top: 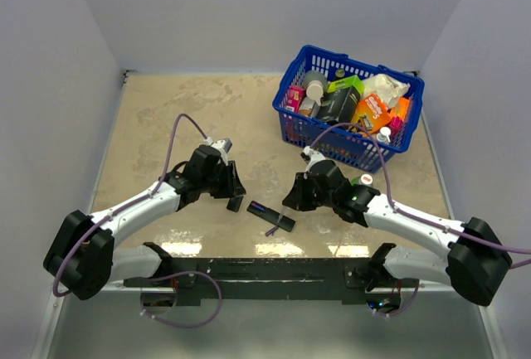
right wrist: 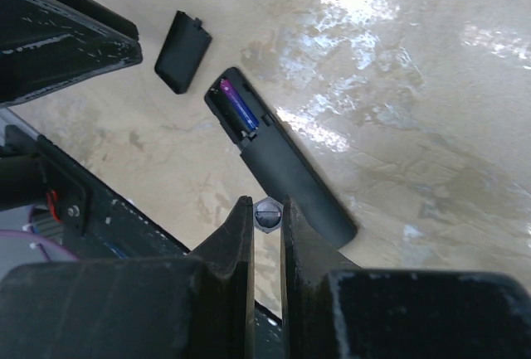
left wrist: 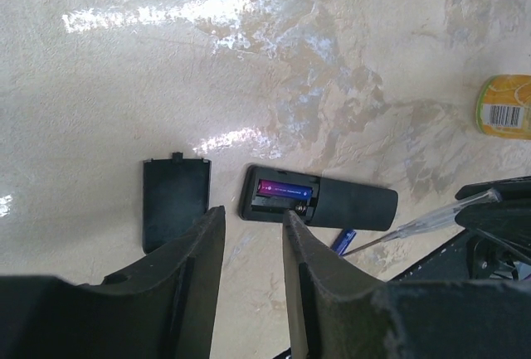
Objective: Unload the batteries from the remote control
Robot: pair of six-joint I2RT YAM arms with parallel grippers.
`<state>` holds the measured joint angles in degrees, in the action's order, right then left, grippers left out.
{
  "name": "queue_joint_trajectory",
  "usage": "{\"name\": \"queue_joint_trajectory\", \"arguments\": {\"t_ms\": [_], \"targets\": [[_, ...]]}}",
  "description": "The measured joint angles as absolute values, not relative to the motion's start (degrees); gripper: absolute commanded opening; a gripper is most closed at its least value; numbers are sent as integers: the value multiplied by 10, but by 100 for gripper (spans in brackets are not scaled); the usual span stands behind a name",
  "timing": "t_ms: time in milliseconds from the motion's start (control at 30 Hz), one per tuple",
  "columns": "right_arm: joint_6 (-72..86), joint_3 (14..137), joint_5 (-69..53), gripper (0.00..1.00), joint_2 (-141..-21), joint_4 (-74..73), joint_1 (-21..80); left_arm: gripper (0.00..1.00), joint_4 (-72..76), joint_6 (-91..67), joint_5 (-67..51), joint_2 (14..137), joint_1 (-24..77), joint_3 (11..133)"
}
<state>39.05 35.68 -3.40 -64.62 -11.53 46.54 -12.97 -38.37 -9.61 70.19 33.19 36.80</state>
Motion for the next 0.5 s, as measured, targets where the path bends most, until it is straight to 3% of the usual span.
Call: {"name": "queue_joint_trajectory", "arguments": {"t_ms": [500], "targets": [[440, 306, -3, 0, -656, 33, 476, 40, -145, -384, -68, 705, 332, 368]]}}
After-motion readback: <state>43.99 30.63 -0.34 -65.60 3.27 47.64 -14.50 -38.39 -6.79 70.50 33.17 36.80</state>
